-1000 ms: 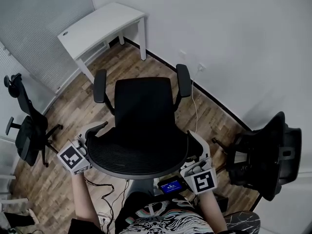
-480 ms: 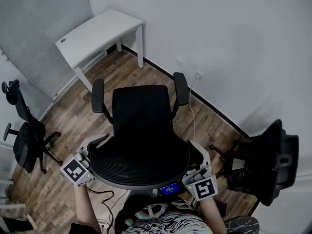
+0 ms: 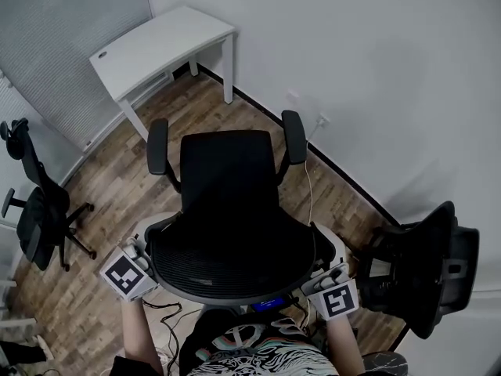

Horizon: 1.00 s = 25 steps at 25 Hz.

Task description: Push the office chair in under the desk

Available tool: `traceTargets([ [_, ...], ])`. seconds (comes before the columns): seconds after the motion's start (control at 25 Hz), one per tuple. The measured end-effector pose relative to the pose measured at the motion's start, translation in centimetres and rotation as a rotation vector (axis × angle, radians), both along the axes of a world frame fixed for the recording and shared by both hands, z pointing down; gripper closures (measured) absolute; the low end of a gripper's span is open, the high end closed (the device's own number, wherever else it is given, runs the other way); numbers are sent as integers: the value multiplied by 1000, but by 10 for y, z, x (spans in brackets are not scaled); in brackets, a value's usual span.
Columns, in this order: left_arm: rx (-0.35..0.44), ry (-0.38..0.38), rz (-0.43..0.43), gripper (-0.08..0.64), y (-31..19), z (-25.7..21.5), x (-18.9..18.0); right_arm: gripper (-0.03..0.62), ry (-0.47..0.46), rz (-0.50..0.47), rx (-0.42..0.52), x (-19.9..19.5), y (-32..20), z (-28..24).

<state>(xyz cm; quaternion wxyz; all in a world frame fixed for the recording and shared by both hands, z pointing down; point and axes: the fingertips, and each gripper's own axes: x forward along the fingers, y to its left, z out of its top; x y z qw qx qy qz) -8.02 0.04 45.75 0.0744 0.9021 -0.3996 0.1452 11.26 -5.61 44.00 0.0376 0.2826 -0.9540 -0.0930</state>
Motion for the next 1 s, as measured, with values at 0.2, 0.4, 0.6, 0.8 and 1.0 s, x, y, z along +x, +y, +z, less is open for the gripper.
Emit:
traceTargets([
  [0.2, 7, -1, -6, 184, -9, 1, 0, 311, 1, -12, -3, 0, -11, 2],
  [0.4, 5, 5, -21, 189, -17, 1, 1, 311, 3, -27, -7, 0, -25, 3],
  [0.6, -5, 6, -44, 187, -29, 4, 4, 311, 2, -30, -9, 3, -41, 6],
  [0.8, -7, 11, -50, 187, -42, 1, -4, 310, 1, -41, -15, -5, -54, 4],
  [1.0, 1, 6, -53, 187, -51, 1, -14, 308, 3, -50, -9, -17, -65, 3],
])
